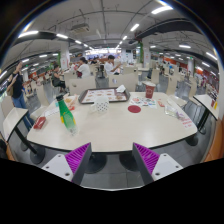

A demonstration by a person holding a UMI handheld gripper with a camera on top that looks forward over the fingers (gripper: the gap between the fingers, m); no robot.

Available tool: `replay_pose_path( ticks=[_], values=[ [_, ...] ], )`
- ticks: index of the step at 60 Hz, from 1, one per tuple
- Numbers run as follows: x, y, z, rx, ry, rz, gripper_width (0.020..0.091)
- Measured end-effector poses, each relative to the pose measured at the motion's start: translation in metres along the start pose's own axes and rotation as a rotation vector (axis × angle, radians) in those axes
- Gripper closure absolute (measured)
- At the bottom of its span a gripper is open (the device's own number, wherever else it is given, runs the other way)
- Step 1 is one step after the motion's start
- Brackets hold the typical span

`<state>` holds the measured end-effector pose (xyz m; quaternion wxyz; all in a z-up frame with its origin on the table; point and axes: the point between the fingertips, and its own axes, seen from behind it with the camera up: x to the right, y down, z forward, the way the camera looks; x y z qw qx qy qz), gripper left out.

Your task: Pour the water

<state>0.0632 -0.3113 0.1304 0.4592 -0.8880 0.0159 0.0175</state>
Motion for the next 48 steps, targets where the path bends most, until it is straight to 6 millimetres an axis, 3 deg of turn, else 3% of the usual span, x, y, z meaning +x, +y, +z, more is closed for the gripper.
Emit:
replay_pose_path(
  ticks=[6,7,13,21,24,33,48],
  values=[
    [-0.001,-0.006,0.002,0.025,0.001,-0.001,0.0259],
    [0.010,-0.005,0.007,0.031,-0.005,-0.001,0.0255],
    [0.015,-0.007,0.012,0.044,-0.016,-0.008,0.0259],
    [-0.001,-0.011,0.026,0.069,-0.049,-0.018,0.0256],
    [-0.022,-0.009,0.027,0.092,-0.090,-0.036,0.0253],
    [-0.070,-0.010,0.055,0.177,-0.156,-0.119,0.0262],
    [-0.170,-0.051,0.127,0.324,-0.233,-0.053,0.0265]
  ],
)
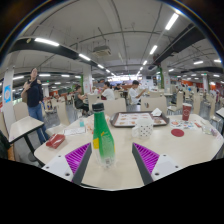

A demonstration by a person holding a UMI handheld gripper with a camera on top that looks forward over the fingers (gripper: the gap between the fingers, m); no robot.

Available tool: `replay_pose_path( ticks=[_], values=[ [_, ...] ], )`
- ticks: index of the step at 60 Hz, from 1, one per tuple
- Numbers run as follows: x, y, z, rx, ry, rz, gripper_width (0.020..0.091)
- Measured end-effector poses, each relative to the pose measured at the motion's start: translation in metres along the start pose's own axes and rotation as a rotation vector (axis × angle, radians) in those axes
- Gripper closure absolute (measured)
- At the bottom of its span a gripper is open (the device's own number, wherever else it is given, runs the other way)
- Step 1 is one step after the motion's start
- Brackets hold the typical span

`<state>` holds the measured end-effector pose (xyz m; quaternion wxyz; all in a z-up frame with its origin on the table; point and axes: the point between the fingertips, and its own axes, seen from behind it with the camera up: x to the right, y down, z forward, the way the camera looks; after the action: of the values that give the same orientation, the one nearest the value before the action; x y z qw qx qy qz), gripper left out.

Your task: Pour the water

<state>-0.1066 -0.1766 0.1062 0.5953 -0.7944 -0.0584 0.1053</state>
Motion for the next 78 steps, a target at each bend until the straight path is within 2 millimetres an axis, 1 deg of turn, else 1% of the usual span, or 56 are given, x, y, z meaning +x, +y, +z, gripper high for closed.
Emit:
replay_pose_path(
  ticks=[3,8,12,16,17,18,20,21,24,25,28,30,31,32,33,34,36,39,41,46,48,51,54,55,57,58,60,61,62,66,67,68,69,74,75,76,78],
  values=[
    [-0.013,-0.004,0.018,0.022,-0.016,-0.008,0.0268],
    [-0.025,-0.008,0.046,0.045,-0.010,-0.015,0.0279],
    [-0.026,-0.011,0.065,0.063,0.019,-0.024,0.0273],
    [-0.022,-0.009,0.084,0.071,0.056,-0.047,0.0282],
    [-0.018,-0.006,0.090,0.066,0.067,-0.046,0.0302],
    [-0.017,-0.003,0.094,0.053,0.080,-0.042,0.0375],
    [-0.018,0.005,0.101,0.014,0.087,-0.026,0.0578],
    [-0.018,0.000,0.102,0.041,0.089,-0.017,0.0578],
    [-0.022,-0.002,0.108,0.045,0.093,-0.059,0.0591],
    [-0.023,-0.001,0.117,0.040,0.085,-0.082,0.0617],
    [-0.032,-0.003,0.114,0.030,0.063,-0.147,0.0615],
    [-0.035,-0.002,0.117,0.017,0.057,-0.169,0.0651],
    [-0.037,-0.002,0.118,0.008,0.055,-0.173,0.0654],
    [-0.038,0.000,0.124,-0.003,0.052,-0.179,0.0696],
    [-0.038,-0.002,0.123,-0.015,0.052,-0.176,0.0698],
    [-0.039,0.000,0.129,-0.026,0.051,-0.175,0.0718],
    [-0.040,-0.002,0.132,-0.046,0.038,-0.162,0.0720],
    [-0.049,-0.002,0.142,-0.091,-0.005,-0.129,0.0720],
    [-0.055,-0.007,0.149,-0.097,-0.028,-0.085,0.0721],
    [-0.059,-0.044,0.165,-0.050,-0.066,0.077,0.0721],
    [-0.062,-0.061,0.176,-0.037,-0.077,0.177,0.0719],
    [-0.054,-0.085,0.187,-0.001,-0.106,0.363,0.0719],
    [-0.051,-0.111,0.199,0.020,-0.139,0.569,0.0721],
    [-0.045,-0.114,0.208,0.029,-0.157,0.642,0.0721],
    [-0.035,-0.125,0.215,0.041,-0.183,0.791,0.0721],
    [-0.031,-0.132,0.215,0.044,-0.190,0.867,0.0719],
    [-0.018,-0.138,0.223,0.052,-0.201,1.013,0.0720],
    [-0.015,-0.141,0.226,0.055,-0.205,1.080,0.0720],
    [-0.005,-0.140,0.236,0.063,-0.210,1.144,0.0721],
    [0.019,-0.142,0.247,0.074,-0.234,1.409,0.0722],
    [0.023,-0.145,0.243,0.071,-0.242,1.481,0.0721],
    [0.026,-0.145,0.244,0.072,-0.252,1.549,0.0722],
    [0.027,-0.142,0.252,0.077,-0.251,1.598,0.0722],
    [0.046,-0.142,0.253,0.103,-0.292,1.892,0.0723],
    [0.053,-0.147,0.242,0.102,-0.309,1.958,0.0723],
    [0.052,-0.144,0.250,0.113,-0.312,1.989,0.0724],
    [0.057,-0.143,0.248,0.127,-0.327,2.063,0.0722]
  ],
)
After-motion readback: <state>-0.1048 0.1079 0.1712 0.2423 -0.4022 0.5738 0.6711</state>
